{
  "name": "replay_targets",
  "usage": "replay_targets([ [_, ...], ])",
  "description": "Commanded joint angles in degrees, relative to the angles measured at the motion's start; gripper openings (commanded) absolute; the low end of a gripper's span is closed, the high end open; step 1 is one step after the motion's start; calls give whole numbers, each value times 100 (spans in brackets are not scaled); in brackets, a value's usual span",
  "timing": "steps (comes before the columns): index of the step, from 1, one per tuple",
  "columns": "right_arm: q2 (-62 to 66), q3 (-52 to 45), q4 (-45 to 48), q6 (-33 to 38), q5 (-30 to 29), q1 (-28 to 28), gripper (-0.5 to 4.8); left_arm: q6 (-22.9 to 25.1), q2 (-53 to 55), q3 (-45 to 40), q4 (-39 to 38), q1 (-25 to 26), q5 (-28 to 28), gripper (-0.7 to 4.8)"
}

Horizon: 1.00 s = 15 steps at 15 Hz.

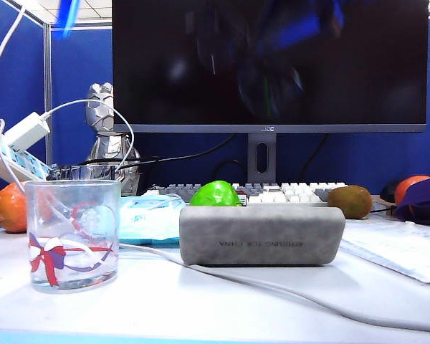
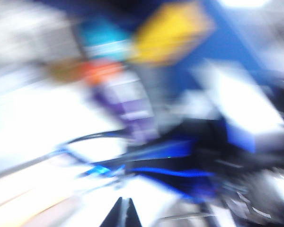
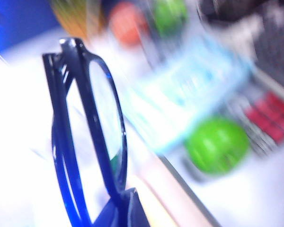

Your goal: Pick up the glasses, fold the temples of the glasses, place the glasses into the glasses case, and finally close the glasses case.

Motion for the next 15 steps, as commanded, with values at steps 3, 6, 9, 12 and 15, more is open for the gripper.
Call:
replay_targets([
  [3,737,26,-330,-1578,728,2,1,492,496,11,-455,-2,-238,-5],
  [6,1178,26,-448,-2133,833,-11,1,623,608,11,-452,-2,-240,-5],
  [9,1449,28,-485,-2518,868,-11,1,745,610,11,-455,-2,-243,-5],
  [12,1606,26,-535,-2863,850,-9,1,748,610,11,-455,-2,-245,-5],
  [15,1755,28,-525,-3018,833,-7,1,748,610,11,-452,-2,-247,-5],
])
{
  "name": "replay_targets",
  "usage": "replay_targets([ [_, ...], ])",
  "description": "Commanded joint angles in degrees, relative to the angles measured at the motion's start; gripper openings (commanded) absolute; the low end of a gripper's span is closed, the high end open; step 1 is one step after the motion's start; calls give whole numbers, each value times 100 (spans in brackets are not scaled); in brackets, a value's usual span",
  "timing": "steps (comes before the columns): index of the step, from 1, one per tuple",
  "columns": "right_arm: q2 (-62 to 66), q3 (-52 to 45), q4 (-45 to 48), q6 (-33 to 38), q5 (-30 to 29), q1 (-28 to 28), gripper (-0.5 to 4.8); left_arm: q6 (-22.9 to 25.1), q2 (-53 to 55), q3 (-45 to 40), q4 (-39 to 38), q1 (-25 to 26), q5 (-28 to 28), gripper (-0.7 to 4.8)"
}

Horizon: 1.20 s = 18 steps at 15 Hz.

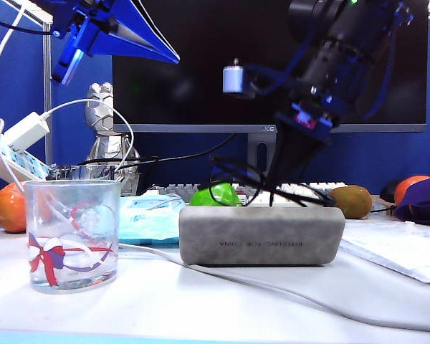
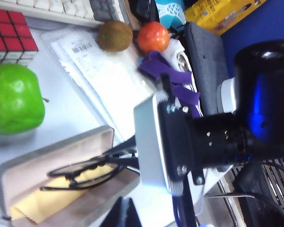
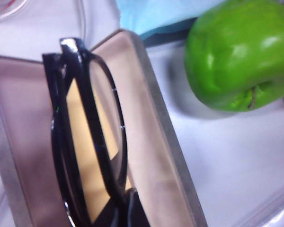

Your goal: Pick up the glasses, fold the temples of the glasses, place the glasses into the glasses case, and finally close the glasses case.

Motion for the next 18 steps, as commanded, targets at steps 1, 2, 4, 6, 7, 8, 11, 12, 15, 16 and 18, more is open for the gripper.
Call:
replay_targets([
  [1,105,20,28,-149,-31,2,1,24,-7,11,52,0,-7,-5],
  [2,166,20,11,-225,-28,4,1,24,-4,11,55,0,-13,-5],
  [4,258,20,9,-323,-26,11,1,26,-4,11,55,0,-15,-5],
  [6,328,17,0,-396,11,15,1,144,4,11,52,0,-15,-5],
  [7,358,17,13,-398,15,35,1,155,4,11,55,0,-15,-5],
  [8,376,17,15,-415,15,46,1,155,4,11,55,0,-15,-5],
  [11,400,17,22,-612,356,136,1,153,4,11,52,0,-13,-5],
  [12,400,17,35,-780,553,188,1,153,4,11,55,0,-15,-5],
  [15,400,17,57,-988,647,391,1,153,4,11,52,0,-13,-5],
  [16,400,17,55,-1023,748,435,1,153,4,11,55,0,-13,-5],
  [18,400,17,52,-1141,1174,518,1,153,4,11,52,0,-13,-5],
])
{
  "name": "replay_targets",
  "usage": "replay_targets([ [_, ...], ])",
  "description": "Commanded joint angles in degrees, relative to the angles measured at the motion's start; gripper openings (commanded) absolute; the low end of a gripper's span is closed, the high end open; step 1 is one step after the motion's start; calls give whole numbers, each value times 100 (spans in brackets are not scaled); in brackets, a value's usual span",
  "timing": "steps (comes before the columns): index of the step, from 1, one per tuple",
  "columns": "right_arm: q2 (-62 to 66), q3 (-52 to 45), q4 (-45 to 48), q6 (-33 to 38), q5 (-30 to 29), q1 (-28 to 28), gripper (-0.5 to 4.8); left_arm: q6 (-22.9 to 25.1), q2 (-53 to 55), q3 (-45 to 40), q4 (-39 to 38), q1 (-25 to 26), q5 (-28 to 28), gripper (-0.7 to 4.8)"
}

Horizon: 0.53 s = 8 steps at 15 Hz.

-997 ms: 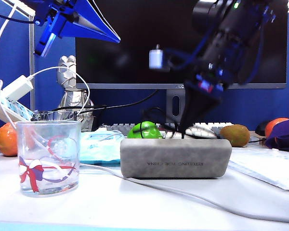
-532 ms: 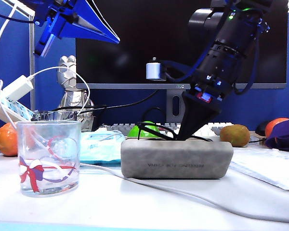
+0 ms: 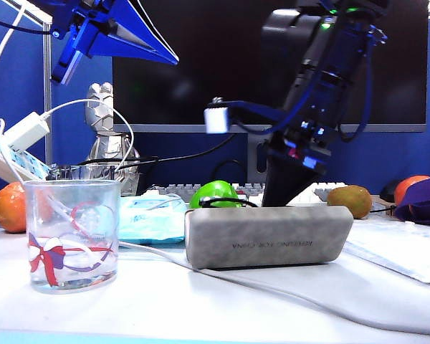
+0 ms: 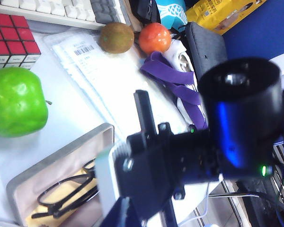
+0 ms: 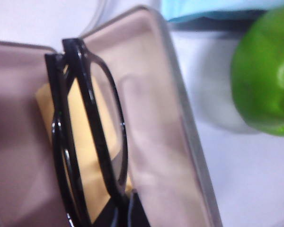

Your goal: Pick up the glasses, fold the temples of the glasses, place the glasses into the glasses case, and finally close the glasses case.

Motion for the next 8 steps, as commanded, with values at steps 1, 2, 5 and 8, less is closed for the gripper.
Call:
replay_targets([
  [1,-11,13,26,-101,358,57,5,42,0,11,50,0,9,-5],
  [2,-11,13,35,-101,363,57,63,42,0,11,50,0,11,-5],
  [5,-20,15,13,-81,476,57,186,42,0,11,48,0,15,-5],
  [8,-186,17,-2,-13,492,57,185,42,0,11,42,0,13,-5],
])
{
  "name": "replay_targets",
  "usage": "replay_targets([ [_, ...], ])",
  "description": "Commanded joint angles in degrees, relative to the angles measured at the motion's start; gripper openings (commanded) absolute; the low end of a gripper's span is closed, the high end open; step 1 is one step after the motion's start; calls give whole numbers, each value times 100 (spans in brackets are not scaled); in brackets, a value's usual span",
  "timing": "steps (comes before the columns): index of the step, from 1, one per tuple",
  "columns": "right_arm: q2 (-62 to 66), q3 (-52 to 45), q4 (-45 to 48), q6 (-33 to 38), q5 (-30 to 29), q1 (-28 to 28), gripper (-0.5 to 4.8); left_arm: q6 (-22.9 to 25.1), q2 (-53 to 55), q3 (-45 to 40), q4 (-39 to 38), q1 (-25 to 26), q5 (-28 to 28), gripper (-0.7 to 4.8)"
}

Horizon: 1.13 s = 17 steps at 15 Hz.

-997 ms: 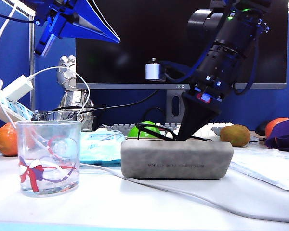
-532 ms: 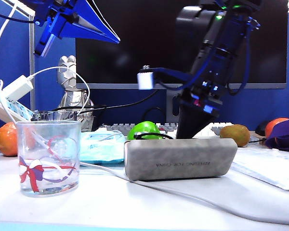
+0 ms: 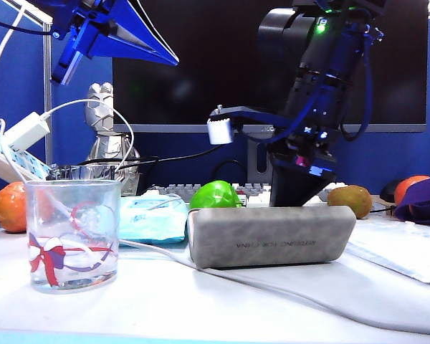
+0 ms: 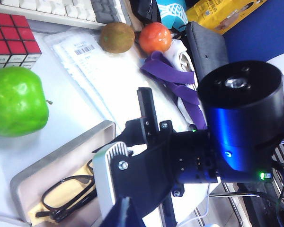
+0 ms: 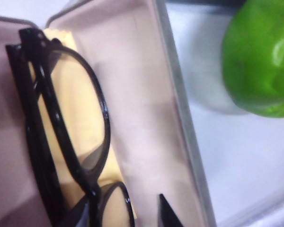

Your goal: Pick up the glasses, fold the temples of the glasses, place the glasses into the glasses case, and finally close the glasses case.

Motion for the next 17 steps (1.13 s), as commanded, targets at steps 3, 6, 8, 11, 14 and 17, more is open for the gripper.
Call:
replay_targets([
  [3,-710,20,225,581,39,0,185,31,15,11,0,0,7,-5],
  [6,-1036,17,824,1558,11,-232,179,26,127,11,-2,-13,83,-5],
  [8,-944,15,1604,1871,-125,-566,79,28,385,11,-31,-203,177,-5],
  [11,-570,17,1869,2210,-518,-715,-2,31,887,11,-28,-734,164,-5],
  [14,-48,17,1554,2446,-916,-715,-2,28,1333,11,-44,-1283,177,-5],
  [17,162,17,1510,2579,-1259,-785,-2,28,1585,11,-31,-1528,136,-5],
])
